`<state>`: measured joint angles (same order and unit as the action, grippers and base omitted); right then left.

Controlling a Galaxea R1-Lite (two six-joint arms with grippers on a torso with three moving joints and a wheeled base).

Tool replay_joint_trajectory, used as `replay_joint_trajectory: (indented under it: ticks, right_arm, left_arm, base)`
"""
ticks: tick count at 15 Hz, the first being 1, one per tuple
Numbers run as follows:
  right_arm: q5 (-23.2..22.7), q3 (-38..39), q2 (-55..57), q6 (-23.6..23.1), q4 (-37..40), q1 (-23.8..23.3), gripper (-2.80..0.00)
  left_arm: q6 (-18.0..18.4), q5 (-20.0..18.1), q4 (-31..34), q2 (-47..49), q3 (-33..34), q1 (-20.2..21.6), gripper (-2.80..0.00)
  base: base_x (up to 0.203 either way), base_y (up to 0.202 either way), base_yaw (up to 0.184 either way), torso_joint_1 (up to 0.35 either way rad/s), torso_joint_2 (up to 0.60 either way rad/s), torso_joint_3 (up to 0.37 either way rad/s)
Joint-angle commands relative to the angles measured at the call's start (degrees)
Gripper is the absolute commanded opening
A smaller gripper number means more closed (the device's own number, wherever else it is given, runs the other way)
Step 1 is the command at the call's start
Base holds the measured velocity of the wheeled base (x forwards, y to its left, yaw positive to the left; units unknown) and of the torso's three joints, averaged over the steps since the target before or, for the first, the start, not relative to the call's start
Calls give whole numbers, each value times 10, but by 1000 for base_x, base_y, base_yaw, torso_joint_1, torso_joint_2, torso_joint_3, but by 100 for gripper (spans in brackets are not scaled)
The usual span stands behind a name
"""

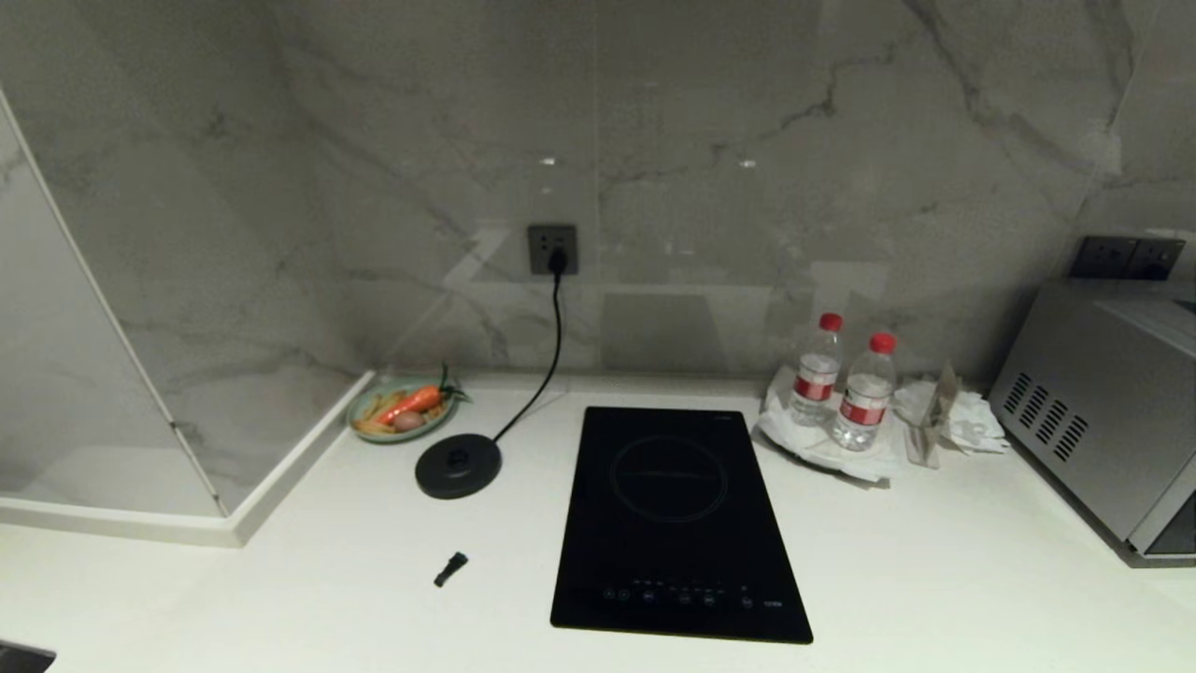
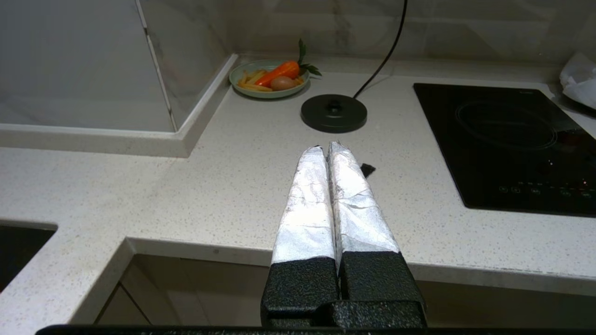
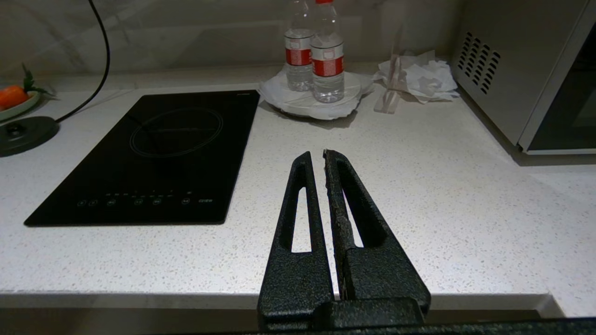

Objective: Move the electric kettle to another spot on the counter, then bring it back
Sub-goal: Grab the kettle

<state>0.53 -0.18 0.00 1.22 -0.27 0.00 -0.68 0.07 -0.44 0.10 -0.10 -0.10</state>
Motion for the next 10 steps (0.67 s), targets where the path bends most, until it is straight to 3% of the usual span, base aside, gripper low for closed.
replay_joint_trajectory:
  ticks: [1,10]
  right_arm:
    - [0,0,1,0,1,0,-280]
    - [0,0,1,1,2,0,-280]
  left_arm:
    - [0,0,0,0,0,0,-280]
    - [0,0,0,0,0,0,-280]
  base:
    - [0,0,0,85,-207,-118]
    - [0,0,0,81,-181,-96]
